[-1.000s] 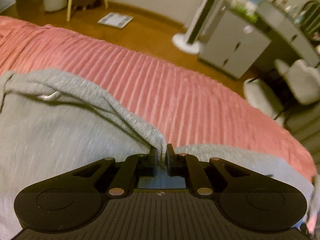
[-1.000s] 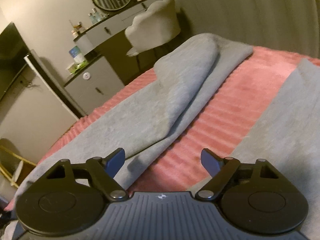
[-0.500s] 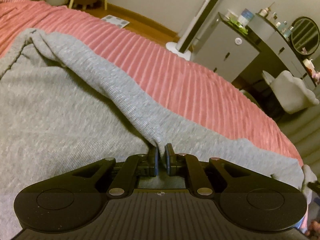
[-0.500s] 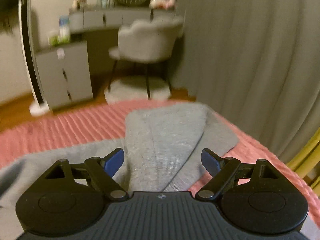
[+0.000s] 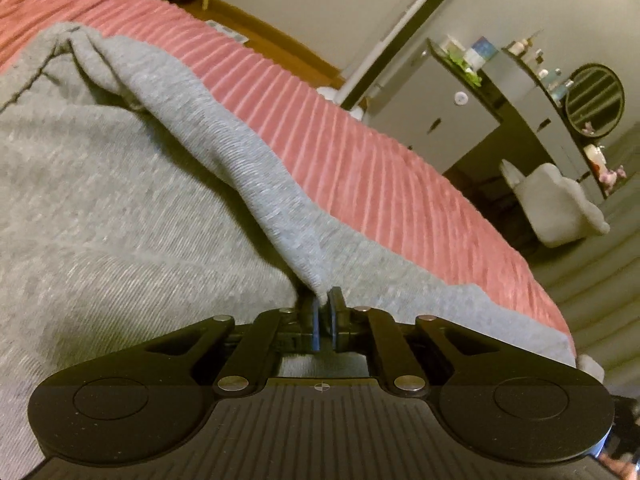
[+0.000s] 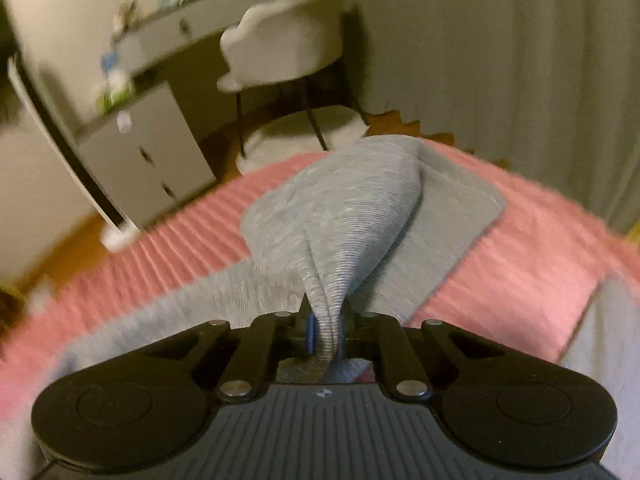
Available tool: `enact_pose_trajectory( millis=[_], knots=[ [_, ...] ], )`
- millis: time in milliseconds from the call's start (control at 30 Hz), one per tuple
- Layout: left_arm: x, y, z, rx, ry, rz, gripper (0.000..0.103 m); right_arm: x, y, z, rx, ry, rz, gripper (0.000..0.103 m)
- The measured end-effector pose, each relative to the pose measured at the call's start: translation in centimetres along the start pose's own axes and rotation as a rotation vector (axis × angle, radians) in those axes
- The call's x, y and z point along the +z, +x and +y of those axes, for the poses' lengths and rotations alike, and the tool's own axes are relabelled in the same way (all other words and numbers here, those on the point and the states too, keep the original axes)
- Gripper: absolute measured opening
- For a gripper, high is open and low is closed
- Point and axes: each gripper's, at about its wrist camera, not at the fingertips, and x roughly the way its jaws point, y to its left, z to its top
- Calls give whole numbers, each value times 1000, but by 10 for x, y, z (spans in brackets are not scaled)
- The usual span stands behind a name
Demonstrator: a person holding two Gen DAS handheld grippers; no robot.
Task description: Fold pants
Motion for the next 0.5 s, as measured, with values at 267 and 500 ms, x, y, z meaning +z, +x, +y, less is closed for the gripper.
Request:
enact_pose_trajectory(
  millis=[267,500],
  knots=[
    [-22,-88,-8,-6,65,-82,5,-24,-132,-68,147,82,-145,9],
    [-84,-183,35,-46,96,-42,3,-81,-200,-159,209,181,-101,11]
  ],
)
